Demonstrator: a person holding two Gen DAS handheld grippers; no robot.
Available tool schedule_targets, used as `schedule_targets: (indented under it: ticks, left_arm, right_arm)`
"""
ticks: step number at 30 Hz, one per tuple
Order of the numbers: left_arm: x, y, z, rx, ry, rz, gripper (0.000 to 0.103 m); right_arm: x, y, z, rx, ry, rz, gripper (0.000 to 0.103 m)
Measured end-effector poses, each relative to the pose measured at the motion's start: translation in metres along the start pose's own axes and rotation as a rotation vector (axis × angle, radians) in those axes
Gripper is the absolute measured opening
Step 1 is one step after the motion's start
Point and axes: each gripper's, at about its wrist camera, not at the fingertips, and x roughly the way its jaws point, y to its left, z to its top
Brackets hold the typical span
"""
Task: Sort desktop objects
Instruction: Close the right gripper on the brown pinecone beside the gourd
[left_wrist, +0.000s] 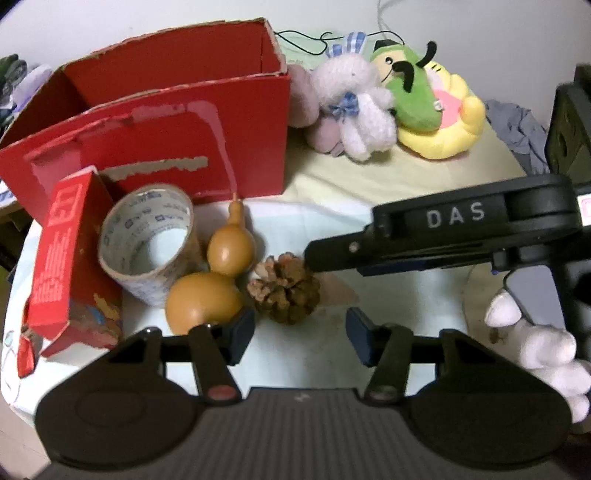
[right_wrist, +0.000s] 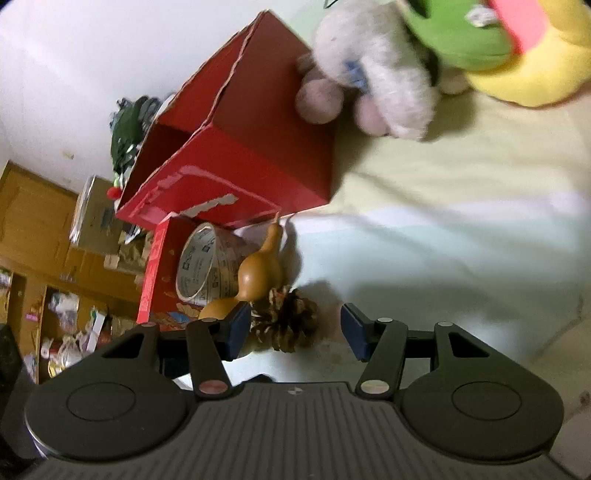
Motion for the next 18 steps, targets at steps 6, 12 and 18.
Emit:
schedule_targets:
  ticks: [6,12,18]
  left_arm:
    - [0.012,0.005,0.002,-0.022,0.015,-0.002,0.059]
    - [0.021,0.006,-0.003,-0.022,0.03,0.018,0.061]
    - [0.03,0.001,-0.003,0.009,0.025,0.014,0.063]
  right_arm:
    - [0.014,0.001,0.012,0.009,0.062,0.009,0.059]
    - [0.035,0.003,0.018,-0.005,0.094,0.012,0.059]
    - [0.036,-0.009,0.017,0.008,0.135,0.041,0.043]
